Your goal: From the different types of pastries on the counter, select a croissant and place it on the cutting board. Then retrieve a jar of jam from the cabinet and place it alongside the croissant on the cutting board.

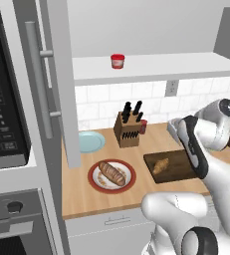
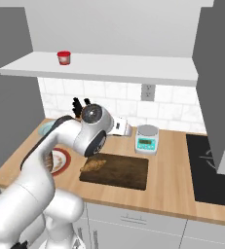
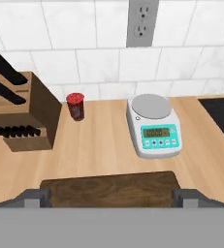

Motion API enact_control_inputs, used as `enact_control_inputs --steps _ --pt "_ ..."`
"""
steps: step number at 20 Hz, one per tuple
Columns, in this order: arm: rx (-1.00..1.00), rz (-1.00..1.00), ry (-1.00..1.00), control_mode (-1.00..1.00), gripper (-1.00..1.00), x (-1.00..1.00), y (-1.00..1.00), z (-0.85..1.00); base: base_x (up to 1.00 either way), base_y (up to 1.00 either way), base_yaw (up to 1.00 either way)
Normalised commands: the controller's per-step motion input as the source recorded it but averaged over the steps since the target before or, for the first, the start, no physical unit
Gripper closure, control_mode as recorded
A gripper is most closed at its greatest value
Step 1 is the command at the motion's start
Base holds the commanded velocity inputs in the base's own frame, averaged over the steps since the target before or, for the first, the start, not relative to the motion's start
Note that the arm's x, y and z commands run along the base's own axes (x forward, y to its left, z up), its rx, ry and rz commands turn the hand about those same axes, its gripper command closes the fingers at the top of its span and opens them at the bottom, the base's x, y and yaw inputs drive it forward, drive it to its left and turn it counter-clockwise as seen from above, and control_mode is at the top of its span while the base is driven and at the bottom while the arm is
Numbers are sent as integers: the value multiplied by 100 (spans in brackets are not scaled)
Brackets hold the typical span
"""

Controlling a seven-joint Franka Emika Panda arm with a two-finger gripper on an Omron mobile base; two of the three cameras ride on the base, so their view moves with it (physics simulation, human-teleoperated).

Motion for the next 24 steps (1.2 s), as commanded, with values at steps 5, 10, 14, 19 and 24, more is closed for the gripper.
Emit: enact_control_inputs --steps 5,10,14,19,24 --pt "0 0 -11 -100 -100 -64 -4 100 0 0 0" --pt "0 1 -7 -100 -100 -53 0 100 0 0 0" --pt "0 5 -3 -100 -100 -43 0 100 0 0 0" --pt "-2 5 -7 -100 -100 -60 2 100 0 0 0" --pt "-12 16 -9 -100 -100 -40 32 79 0 0 0"
